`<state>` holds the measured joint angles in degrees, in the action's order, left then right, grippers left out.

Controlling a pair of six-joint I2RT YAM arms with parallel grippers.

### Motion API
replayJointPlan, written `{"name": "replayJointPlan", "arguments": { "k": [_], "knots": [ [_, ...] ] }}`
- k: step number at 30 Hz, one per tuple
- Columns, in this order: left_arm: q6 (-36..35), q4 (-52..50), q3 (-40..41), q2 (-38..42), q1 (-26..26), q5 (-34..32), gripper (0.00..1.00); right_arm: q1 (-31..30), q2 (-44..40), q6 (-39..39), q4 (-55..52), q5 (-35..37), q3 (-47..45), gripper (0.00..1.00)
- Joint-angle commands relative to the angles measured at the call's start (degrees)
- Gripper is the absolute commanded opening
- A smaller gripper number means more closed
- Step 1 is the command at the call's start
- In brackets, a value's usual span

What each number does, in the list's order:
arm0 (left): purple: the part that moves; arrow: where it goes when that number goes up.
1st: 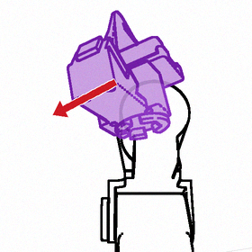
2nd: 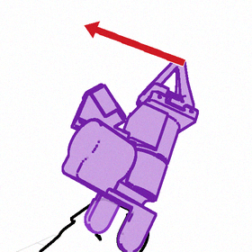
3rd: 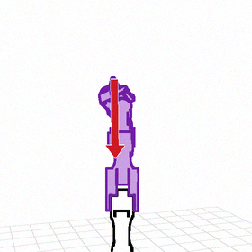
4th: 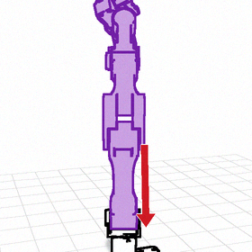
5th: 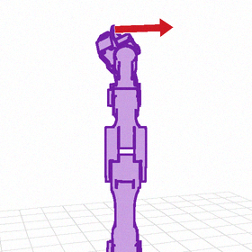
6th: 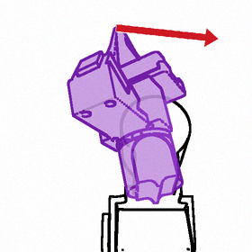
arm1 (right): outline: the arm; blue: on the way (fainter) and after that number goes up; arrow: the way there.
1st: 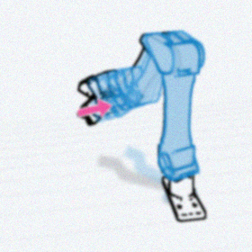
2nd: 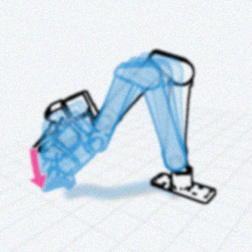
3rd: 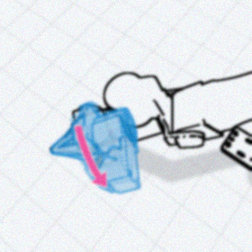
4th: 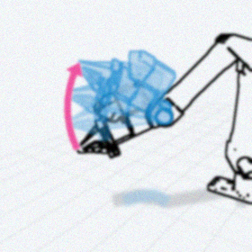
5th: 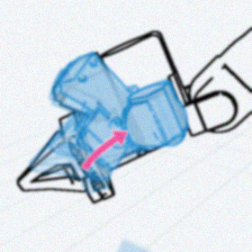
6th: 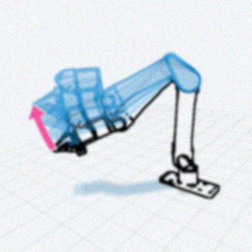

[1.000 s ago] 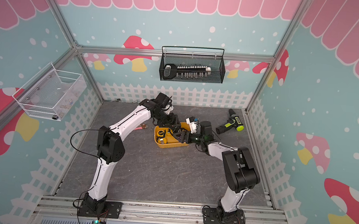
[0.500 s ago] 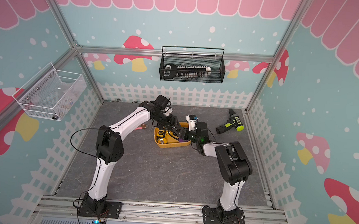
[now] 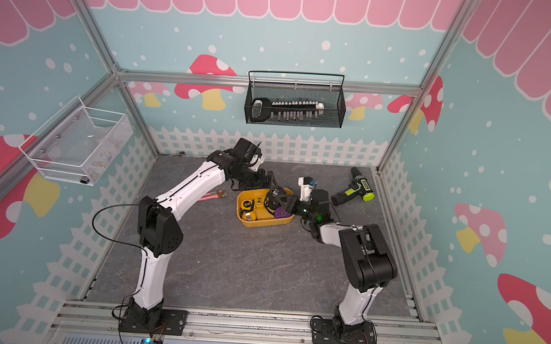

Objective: Take the tape measure out of the storage box
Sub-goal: Place the tape measure at the center of the board.

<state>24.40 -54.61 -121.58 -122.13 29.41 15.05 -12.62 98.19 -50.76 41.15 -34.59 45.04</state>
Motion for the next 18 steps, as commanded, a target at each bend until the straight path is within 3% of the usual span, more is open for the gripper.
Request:
{"name": "replayJointPlan", "arguments": {
  "k": [1,5,9,18],
  "knots": [
    [-6.6,-3.1,-1.0,-0.2,0.9,-8.2,0.99,7.6,-7.2,0.1,-5.7,-3.7,-0.6,0.22],
    [-10.5,-5.9,-3.1,-4.0,2.7,-11.6,0.99,15.2,-12.0,6.3,-19.1,-5.3,0.6,0.22],
    [-12.0,-7.3,-5.7,-8.1,4.1,-12.1,0.99,19.1,-7.3,10.1,-29.0,-8.9,5.1,0.22],
    [-16.2,-11.9,-16.2,-17.0,7.2,-16.4,0.99,19.4,6.2,10.1,-29.2,-9.0,8.2,0.23]
  ]
}}
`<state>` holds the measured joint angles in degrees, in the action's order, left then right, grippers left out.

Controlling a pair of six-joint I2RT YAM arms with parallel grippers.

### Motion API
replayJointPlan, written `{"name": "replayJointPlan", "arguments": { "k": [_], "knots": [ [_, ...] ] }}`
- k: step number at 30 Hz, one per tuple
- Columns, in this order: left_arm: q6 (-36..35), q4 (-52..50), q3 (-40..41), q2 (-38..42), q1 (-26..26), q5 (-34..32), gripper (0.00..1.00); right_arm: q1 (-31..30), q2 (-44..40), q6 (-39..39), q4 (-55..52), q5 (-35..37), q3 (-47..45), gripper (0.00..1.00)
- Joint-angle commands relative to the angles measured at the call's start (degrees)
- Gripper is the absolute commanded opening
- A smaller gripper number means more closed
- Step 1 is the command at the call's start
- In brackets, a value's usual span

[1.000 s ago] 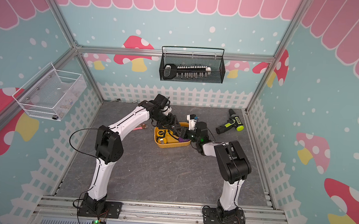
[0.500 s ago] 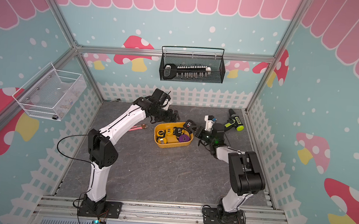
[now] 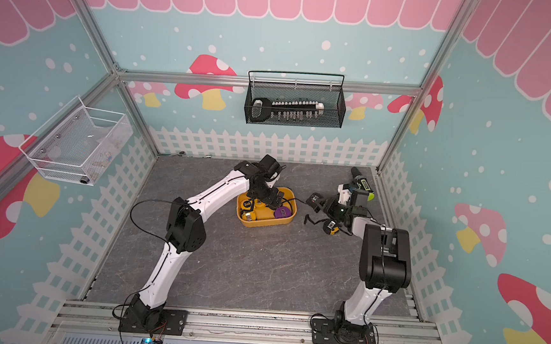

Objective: Take the tape measure out of the storage box
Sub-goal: Place the tape measure at the center of the board.

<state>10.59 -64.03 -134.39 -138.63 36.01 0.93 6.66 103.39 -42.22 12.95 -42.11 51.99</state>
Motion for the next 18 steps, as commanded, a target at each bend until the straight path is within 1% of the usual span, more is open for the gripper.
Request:
{"name": "replayJointPlan", "arguments": {
  "k": [1,4,8,11,12,13,15,17,18],
  "knots": [
    [-2.3,-2.5,-3.8,-0.9,0.7,-2.4,0.99,0.5,1.0,2.1,-2.5,-0.4,1.4,0.23],
    [-2.2,-2.7,-4.3,-1.6,0.7,-2.9,0.99,2.0,0.6,3.5,-6.2,0.8,2.1,0.23],
    [-2.8,-2.9,-5.4,-2.6,0.7,-3.6,0.99,3.1,0.8,7.8,-14.4,2.5,5.8,0.25],
    [-3.4,-3.4,-7.2,-4.0,0.7,-3.4,0.99,4.2,1.5,7.4,-15.6,2.8,6.8,0.28],
    [-3.5,-3.6,-7.9,-4.6,0.7,-3.2,0.99,4.2,1.9,7.9,-16.7,2.6,7.3,0.31],
    [-3.6,-4.1,-9.1,-5.3,0.6,-3.1,0.99,4.2,2.3,8.5,-18.4,2.6,8.2,0.38],
    [-3.6,-4.7,-10.6,-6.6,0.8,-2.9,0.99,4.2,2.0,9.7,-20.0,2.5,8.5,0.47],
    [-4.0,-4.7,-11.8,-7.8,0.8,-2.7,0.99,4.2,0.2,10.7,-21.1,3.2,8.0,0.63],
    [-4.2,-4.8,-12.2,-8.3,0.9,-2.7,0.99,4.2,-0.9,11.3,-22.2,3.8,8.1,0.67]
  ]
}}
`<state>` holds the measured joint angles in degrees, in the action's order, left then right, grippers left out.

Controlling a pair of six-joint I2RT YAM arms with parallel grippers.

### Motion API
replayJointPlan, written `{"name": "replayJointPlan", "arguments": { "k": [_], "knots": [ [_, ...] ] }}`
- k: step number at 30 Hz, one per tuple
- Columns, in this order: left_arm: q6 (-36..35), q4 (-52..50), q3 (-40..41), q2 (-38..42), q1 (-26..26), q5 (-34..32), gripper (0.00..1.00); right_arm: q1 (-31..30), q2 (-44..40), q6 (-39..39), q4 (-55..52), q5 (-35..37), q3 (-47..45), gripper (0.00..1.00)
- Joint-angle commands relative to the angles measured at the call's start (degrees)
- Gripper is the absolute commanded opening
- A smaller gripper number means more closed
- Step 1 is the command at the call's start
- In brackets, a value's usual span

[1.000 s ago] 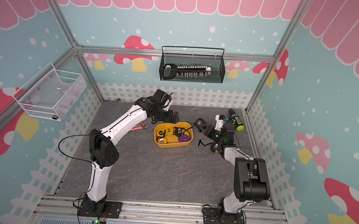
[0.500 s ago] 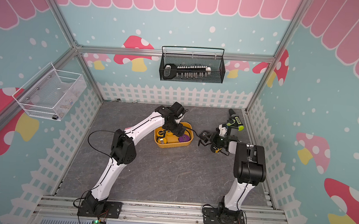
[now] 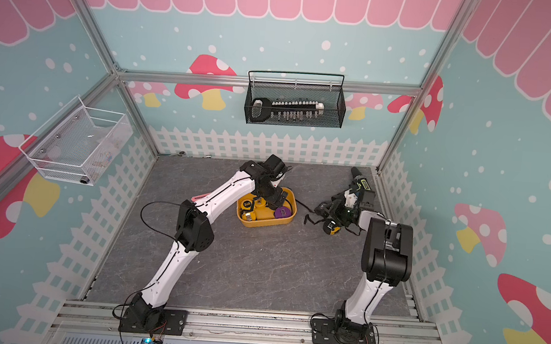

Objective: Take the tape measure out of the storage box
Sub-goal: Place the tape measure at the center of the board, then pick up the tape measure from the storage box.

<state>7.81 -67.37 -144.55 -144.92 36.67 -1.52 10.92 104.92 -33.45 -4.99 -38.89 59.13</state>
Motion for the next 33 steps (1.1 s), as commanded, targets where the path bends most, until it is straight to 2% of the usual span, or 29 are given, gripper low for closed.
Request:
{"name": "replayJointPlan", "arguments": {
  "k": [1,7,18,23,27,30,33],
  "knots": [
    [-1.6,-1.4,-2.6,-2.6,0.4,-0.4,0.99,-0.1,-3.9,3.3,-5.4,1.2,1.1,0.72],
    [-2.2,-1.1,-6.8,-6.6,0.6,-1.0,0.99,-0.1,-12.3,8.1,-10.7,3.9,1.7,0.82],
    [-3.1,2.4,-9.0,-11.5,0.6,-1.4,0.99,-0.2,-15.9,10.6,-12.0,3.4,0.1,0.84],
    [-3.9,2.3,-7.3,-12.3,0.8,-1.7,0.94,-0.4,-15.6,10.5,-11.7,2.9,-0.1,0.84],
    [-4.1,2.4,-6.9,-12.4,1.0,-1.1,0.83,-0.7,-15.0,10.4,-11.4,2.8,-0.5,0.84],
    [-4.4,2.3,-5.6,-12.0,1.4,-2.0,0.80,-1.0,-14.8,10.3,-10.7,2.6,-1.2,0.84],
    [-4.9,2.3,-3.8,-11.5,1.6,-2.4,0.72,-1.2,-14.7,10.3,-10.0,2.6,-1.9,0.84]
  ]
}}
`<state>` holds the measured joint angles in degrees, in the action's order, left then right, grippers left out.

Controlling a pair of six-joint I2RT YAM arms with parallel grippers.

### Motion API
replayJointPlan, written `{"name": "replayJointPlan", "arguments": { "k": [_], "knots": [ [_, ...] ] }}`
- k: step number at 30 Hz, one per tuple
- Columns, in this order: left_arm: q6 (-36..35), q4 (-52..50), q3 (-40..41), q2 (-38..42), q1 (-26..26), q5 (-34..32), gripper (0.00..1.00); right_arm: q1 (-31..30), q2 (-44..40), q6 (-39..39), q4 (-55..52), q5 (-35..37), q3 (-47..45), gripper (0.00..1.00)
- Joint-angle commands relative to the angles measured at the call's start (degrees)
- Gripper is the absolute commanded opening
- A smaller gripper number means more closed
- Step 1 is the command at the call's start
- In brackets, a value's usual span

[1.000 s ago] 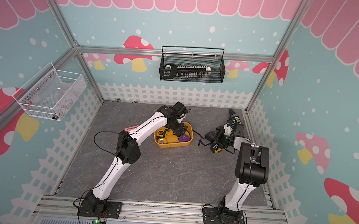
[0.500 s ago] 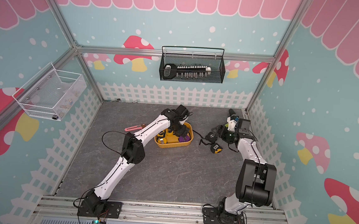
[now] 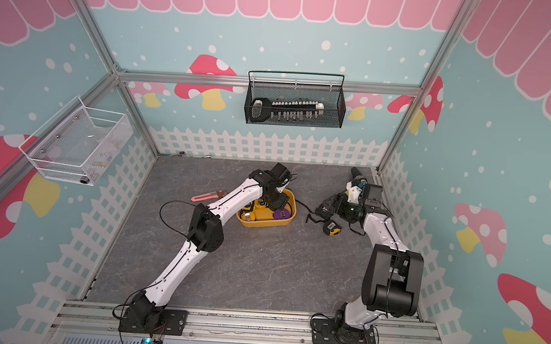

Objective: Take the tape measure out of the storage box
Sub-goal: Pick up the tape measure from the storage box, then place the tape measure at the center of the board.

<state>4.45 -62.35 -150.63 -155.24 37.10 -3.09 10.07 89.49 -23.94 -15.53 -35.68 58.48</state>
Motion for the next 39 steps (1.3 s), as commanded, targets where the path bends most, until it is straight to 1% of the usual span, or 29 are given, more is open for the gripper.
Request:
{"name": "replayJointPlan", "arguments": {
  "k": [1,7,10,12,14,18,20,23,25,28,31,37,39],
  "knots": [
    [-1.5,-2.7,2.8,-1.0,1.3,-0.9,0.67,-0.4,0.9,0.7,0.7,-0.6,-1.5,0.84],
    [-0.6,-2.6,2.9,0.9,1.1,-0.6,0.45,-1.0,1.1,0.5,1.7,-1.4,-2.0,0.83],
    [1.0,-2.4,2.8,4.5,0.7,1.2,0.40,-1.4,0.7,0.6,3.5,-4.8,-2.4,0.82],
    [3.1,-2.2,2.8,7.5,-0.1,3.4,0.40,-2.0,0.5,0.5,5.9,-8.4,-2.9,0.82],
    [6.0,-2.0,3.0,10.5,-1.3,7.5,0.40,-3.7,0.0,0.4,9.4,-11.5,-4.2,0.82],
    [15.3,-1.8,4.4,14.9,-5.0,16.8,0.40,-9.7,0.2,1.5,14.3,-12.5,-5.6,0.82],
    [18.3,-1.8,5.6,16.4,-6.4,20.8,0.40,-12.9,0.7,0.1,19.2,-12.1,-6.5,0.83],
    [20.3,-1.7,8.1,19.1,-7.0,22.4,0.40,-17.0,2.7,-5.4,31.2,-11.7,-8.7,0.83],
    [21.7,-1.6,9.3,20.2,-7.1,24.6,0.40,-19.8,4.5,-8.0,37.9,-10.6,-8.9,0.83],
    [23.2,-1.5,10.7,21.1,-7.1,26.9,0.40,-23.5,7.4,-9.3,42.6,-8.6,-6.7,0.83],
    [24.1,-1.2,11.7,21.9,-7.2,28.0,0.40,-26.2,9.9,-9.6,45.0,-6.6,-4.4,0.84],
    [24.8,-0.6,14.1,23.6,-7.1,28.7,0.40,-28.6,12.9,-15.9,58.7,-3.5,-5.2,0.84],
    [25.0,-0.2,15.0,24.2,-7.1,29.3,0.40,-29.1,13.9,-17.8,59.6,-1.3,-4.8,0.83]
  ]
}}
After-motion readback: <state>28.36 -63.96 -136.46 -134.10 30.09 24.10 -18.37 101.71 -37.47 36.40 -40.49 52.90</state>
